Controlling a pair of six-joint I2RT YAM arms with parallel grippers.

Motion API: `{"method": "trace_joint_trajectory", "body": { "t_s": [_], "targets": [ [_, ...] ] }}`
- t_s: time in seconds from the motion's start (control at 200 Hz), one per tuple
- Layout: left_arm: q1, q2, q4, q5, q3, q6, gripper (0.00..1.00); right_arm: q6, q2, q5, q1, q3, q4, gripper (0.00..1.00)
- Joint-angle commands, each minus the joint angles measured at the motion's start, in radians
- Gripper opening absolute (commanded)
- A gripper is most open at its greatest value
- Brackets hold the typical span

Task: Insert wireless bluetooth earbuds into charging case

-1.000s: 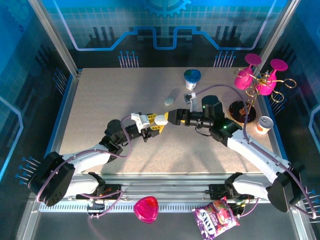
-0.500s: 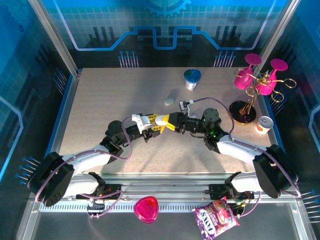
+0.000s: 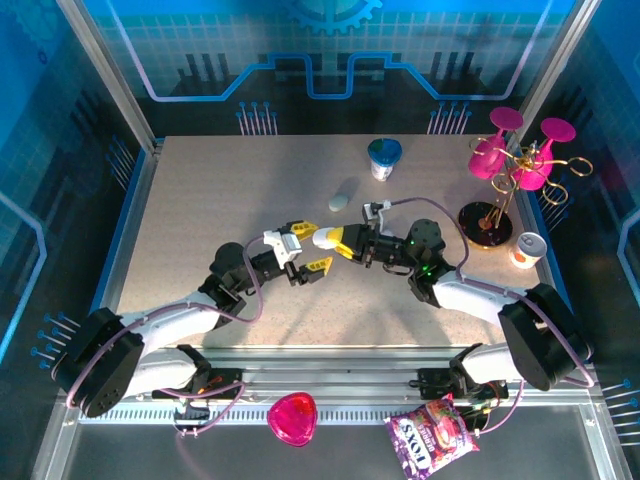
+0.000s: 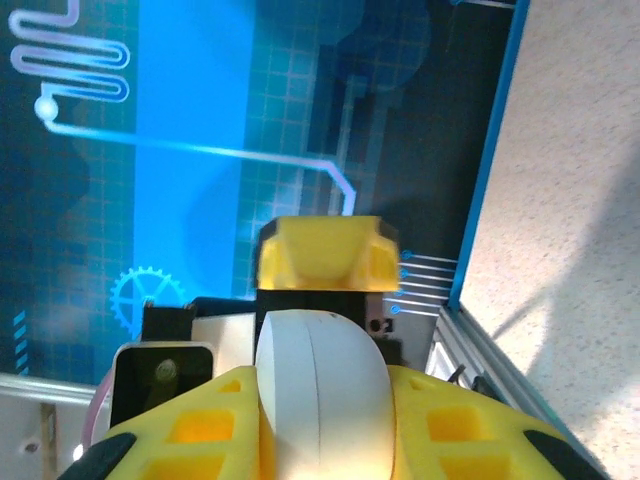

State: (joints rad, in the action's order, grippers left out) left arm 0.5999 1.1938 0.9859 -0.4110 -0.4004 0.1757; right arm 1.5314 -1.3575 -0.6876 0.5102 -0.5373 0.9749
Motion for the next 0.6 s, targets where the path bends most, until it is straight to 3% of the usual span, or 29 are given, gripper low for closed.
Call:
{"method": "trace_joint_trajectory", "body": {
  "t_s": [0.0,0.23,0.595],
  "targets": [
    [0.007,-0.044,-0.048,0.032,0.046,0.017,0.85,-0.079,0.006,0.02,-0.052,0.02,-0.034,0.23],
    [0.015,-0.105,-0.319,0.124,0.069,0.034,0.99,-0.33,-0.057,0.105,-0.114,0.009,-0.286,0.23],
    [0.016,-0.087,-0.503,0.223,0.058,-0.013,0.99,-0.534,-0.307,0.33,-0.101,-0.115,-0.478,0.22]
  ]
}}
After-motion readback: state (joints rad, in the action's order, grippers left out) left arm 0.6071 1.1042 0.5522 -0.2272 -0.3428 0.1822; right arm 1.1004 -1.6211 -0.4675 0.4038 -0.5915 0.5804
